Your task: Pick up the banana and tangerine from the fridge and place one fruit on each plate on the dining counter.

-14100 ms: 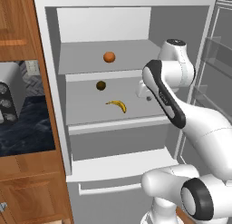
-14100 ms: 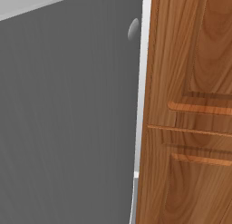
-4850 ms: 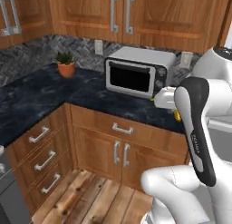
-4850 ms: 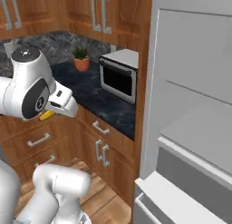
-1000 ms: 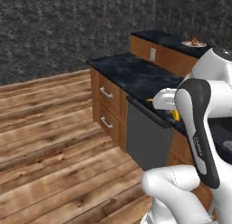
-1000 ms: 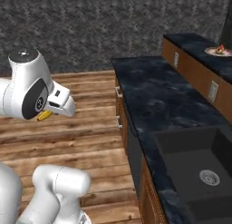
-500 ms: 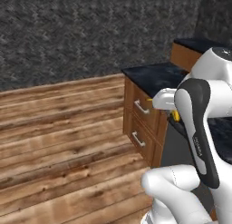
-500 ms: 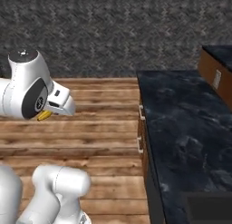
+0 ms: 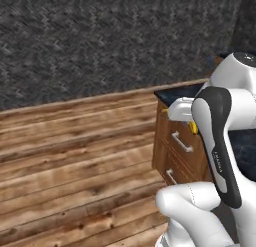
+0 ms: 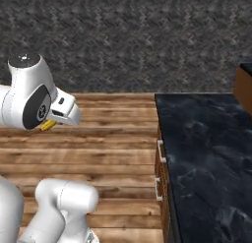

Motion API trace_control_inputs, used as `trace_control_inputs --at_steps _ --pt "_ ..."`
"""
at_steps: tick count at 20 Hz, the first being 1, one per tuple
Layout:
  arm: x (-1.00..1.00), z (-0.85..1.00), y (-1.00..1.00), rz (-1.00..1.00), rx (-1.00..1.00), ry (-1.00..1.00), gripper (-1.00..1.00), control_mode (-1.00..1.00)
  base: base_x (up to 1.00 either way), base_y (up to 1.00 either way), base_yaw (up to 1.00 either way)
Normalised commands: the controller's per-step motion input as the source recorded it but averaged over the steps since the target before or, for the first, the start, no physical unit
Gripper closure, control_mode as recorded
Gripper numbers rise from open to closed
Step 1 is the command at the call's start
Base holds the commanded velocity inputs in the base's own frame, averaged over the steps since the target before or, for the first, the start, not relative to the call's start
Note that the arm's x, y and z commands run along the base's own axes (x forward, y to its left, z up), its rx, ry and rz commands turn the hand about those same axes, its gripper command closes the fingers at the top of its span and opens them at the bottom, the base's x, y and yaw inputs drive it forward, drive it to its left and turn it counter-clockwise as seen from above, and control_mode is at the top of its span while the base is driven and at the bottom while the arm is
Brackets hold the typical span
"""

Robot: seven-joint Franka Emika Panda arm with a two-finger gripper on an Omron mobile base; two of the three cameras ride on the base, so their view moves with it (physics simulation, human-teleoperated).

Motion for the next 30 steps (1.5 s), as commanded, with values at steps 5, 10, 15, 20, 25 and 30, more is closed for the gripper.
trace_control_inputs --at_steps 5,10,15,20,25,30 --pt "0.0 0.0 0.0 0.0 0.0 0.0 1.0 1.0 1.0 0.71 -0.04" --pt "0.0 0.0 0.0 0.0 0.0 0.0 1.0 1.0 1.0 0.76 -0.17" --pt "0.0 0.0 0.0 0.0 0.0 0.0 1.0 1.0 1.0 0.84 -0.34" --pt "0.0 0.0 0.0 0.0 0.0 0.0 1.0 1.0 1.0 0.88 -0.4" --pt "0.0 0.0 0.0 0.0 0.0 0.0 1.0 1.0 1.0 0.88 -0.43" --pt "0.0 0.0 0.0 0.0 0.0 0.0 1.0 1.0 1.0 0.87 -0.49"
